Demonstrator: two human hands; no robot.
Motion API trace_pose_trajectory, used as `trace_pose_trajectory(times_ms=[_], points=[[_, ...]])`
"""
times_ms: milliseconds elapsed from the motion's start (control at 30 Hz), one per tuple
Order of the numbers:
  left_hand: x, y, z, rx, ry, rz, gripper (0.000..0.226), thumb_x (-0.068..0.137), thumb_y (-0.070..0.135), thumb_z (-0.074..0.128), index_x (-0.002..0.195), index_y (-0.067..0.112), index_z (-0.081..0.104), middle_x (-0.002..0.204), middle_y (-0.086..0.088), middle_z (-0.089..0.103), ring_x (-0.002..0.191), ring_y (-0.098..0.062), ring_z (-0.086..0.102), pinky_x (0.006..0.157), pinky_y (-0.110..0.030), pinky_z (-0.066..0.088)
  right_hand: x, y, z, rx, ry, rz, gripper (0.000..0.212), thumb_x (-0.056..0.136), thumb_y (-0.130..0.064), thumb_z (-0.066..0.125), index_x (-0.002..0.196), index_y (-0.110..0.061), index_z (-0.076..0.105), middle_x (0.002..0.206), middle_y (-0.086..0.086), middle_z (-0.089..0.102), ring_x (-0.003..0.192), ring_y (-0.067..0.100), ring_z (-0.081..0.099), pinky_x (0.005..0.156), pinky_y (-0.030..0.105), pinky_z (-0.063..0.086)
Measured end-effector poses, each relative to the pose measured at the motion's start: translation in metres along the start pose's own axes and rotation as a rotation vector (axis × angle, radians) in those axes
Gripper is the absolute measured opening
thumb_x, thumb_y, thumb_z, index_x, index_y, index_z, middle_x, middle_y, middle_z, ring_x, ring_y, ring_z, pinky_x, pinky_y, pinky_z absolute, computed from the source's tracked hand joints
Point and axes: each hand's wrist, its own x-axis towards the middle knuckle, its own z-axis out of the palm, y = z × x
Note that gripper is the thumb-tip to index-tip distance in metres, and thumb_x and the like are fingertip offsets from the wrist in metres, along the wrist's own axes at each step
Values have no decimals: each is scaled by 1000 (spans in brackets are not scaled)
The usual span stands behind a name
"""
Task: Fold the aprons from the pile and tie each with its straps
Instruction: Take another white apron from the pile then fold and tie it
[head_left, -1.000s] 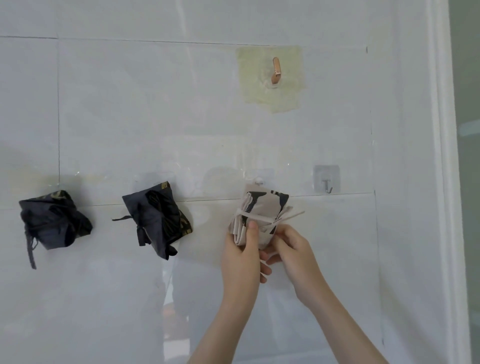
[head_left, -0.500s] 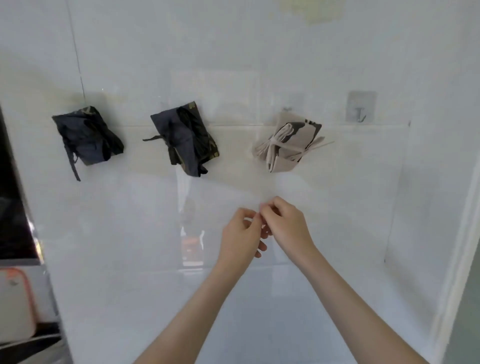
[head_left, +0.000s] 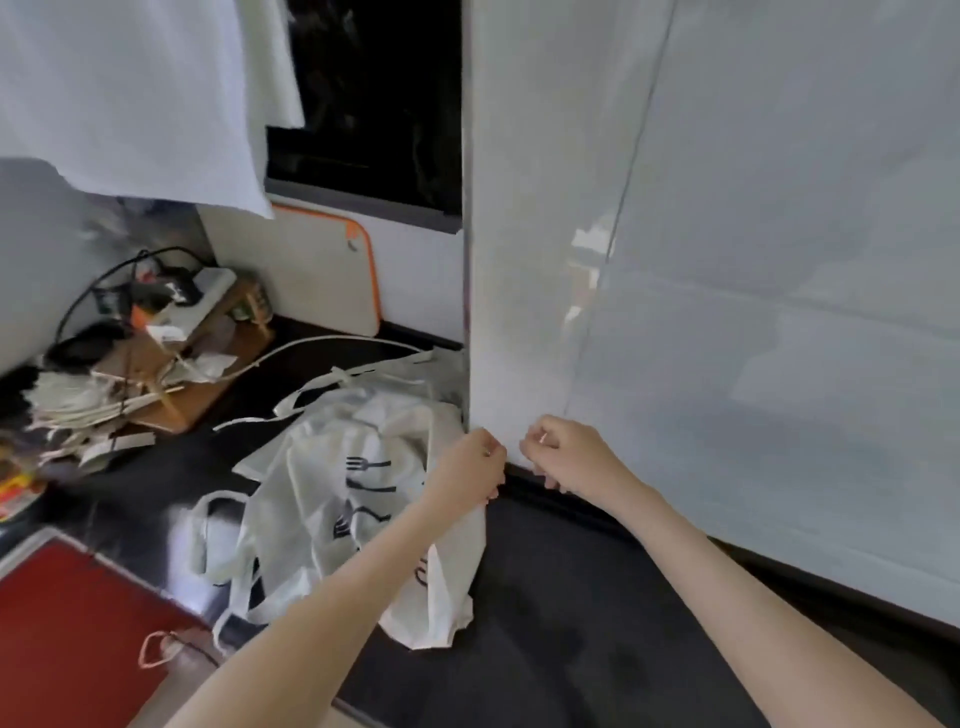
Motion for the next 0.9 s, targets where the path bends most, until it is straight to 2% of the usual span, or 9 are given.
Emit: trace_pose_trajectory(times_ms=[167,267,333,467,533,600,667,800,900], points=[[41,-94,-78,86,76,-127,12,94,21,43,94,15,53,84,-13,68,72,-30,65,69,-41,56,77,-1,127,48,-102,358,78,86,-48,63,143,-6,30,132,11,49,107,25,56,84,38,53],[53,-114,-102,146,67,-133,9,94,20,40,95,19,50,84,-8,68,76,-28,65,72,-43,55,95,18,175,39,-28,566,100,74,-51,73,145,-7,17,134,12,43,118,30,50,91,39,48],[58,-120,-108,153,52,-124,14,96,19,40,102,14,52,85,-7,67,76,-26,65,72,-41,54,97,34,193,-46,18,579,89,73,-46,74,141,-11,28,130,10,49,118,31,51,92,38,48],[68,-127,-110,215,0,-43,24,97,13,38,116,14,53,90,-10,68,76,-26,62,73,-39,53,100,45,196,-44,139,426,11,91,-19,52,94,-10,58,90,6,62,83,23,59,77,40,53],[71,-124,-106,232,-39,28,31,98,9,38,123,18,52,101,-14,65,73,-22,58,70,-35,49,99,42,181,-38,233,328,23,93,-14,49,70,-12,45,71,2,51,67,18,50,60,32,42],[71,-118,-101,243,-69,123,41,97,4,37,130,23,51,122,-15,55,88,-24,59,76,-33,48,95,35,163,-36,342,207,33,92,-10,49,62,-14,34,62,0,40,61,17,40,53,28,27],[70,-107,-94,280,-54,260,58,93,-4,37,139,29,44,141,-9,38,120,-26,48,92,-33,47,85,29,140,-63,388,91,37,93,-8,52,61,-17,34,64,-3,38,64,14,37,56,22,24],[57,-67,-76,564,12,460,90,79,-15,39,148,41,22,155,-11,4,140,-27,11,116,-43,17,54,21,91,-73,393,-75,30,95,-5,52,68,-13,45,71,-5,43,77,17,43,68,15,31],[45,-41,-57,738,265,668,81,67,-6,51,136,35,43,150,-20,24,140,-36,19,111,-57,21,16,13,55,23,405,-99,28,95,-2,51,76,-22,54,74,-8,49,74,0,50,67,13,34]])
